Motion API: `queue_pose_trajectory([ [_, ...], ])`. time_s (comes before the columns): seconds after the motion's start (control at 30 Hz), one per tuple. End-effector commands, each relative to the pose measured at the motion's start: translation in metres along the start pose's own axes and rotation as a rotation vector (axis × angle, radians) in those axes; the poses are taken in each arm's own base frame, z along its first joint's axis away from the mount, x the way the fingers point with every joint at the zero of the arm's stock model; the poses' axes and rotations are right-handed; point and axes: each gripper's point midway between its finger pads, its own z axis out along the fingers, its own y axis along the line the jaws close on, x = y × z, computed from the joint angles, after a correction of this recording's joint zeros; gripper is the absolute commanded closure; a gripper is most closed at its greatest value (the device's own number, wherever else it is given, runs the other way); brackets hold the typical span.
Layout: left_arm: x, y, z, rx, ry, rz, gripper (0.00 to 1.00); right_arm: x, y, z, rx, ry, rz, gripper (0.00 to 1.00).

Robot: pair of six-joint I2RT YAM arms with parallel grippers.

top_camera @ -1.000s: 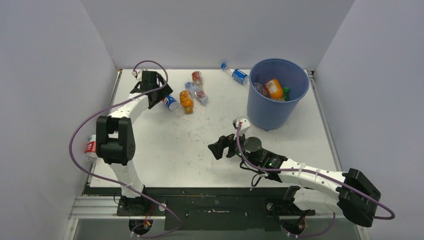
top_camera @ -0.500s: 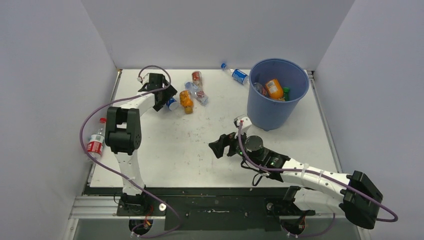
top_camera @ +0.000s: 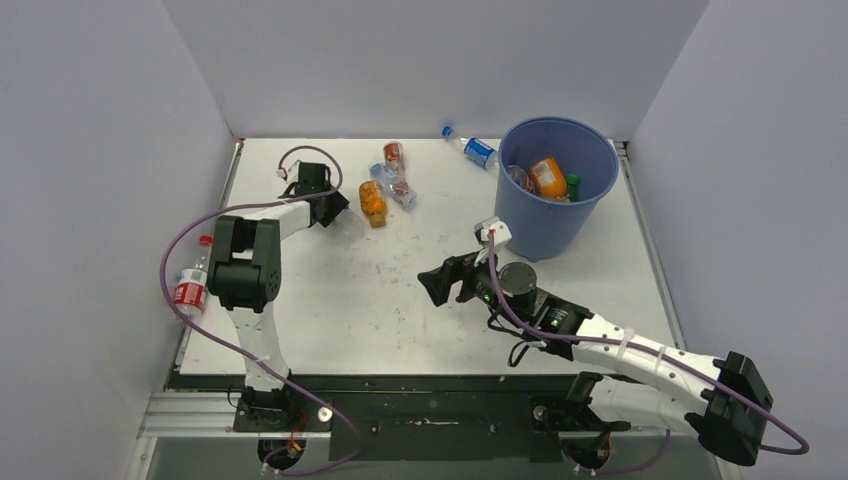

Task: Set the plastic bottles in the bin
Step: Pick up the plastic bottle at the center of the board.

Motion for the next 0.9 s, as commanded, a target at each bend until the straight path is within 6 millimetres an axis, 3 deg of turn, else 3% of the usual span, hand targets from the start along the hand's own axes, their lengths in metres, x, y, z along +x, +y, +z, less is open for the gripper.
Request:
queue_pose_trajectory([
  [0.0, -0.027, -0.023, -0.046, 0.103, -0.092, 0.031, 0.64, -0.048, 0.019, -0.010, -0.033, -0.097, -0.006, 0.08],
  [0.2, -0.075, -0.061, -0.167, 0.270, -0.327, 0.149, 0.65, -0.086, 0.032, -0.024, -0.049, -0.154, -0.032, 0.08],
  [0.3, -0.074, -0.085, -0.230, 0.419, -0.389, 0.257, 0.65, -0.109, 0.042, -0.032, -0.070, -0.190, -0.040, 0.08],
  [0.43, -0.039, -0.117, -0.312, 0.723, -0.436, 0.480, 0.66, -0.136, 0.055, -0.045, -0.103, -0.237, -0.056, 0.08],
  [0.53, -0.008, -0.117, -0.349, 0.846, -0.462, 0.634, 0.67, -0.159, 0.068, -0.059, -0.151, -0.285, -0.065, 0.08],
  [0.7, 0.042, -0.108, -0.387, 1.057, -0.504, 0.813, 0.71, -0.188, 0.099, -0.077, -0.300, -0.365, -0.071, 0.09],
  [0.87, 0.099, -0.085, -0.401, 1.255, -0.522, 0.975, 0.71, -0.191, 0.102, -0.076, -0.307, -0.362, -0.120, 0.09],
])
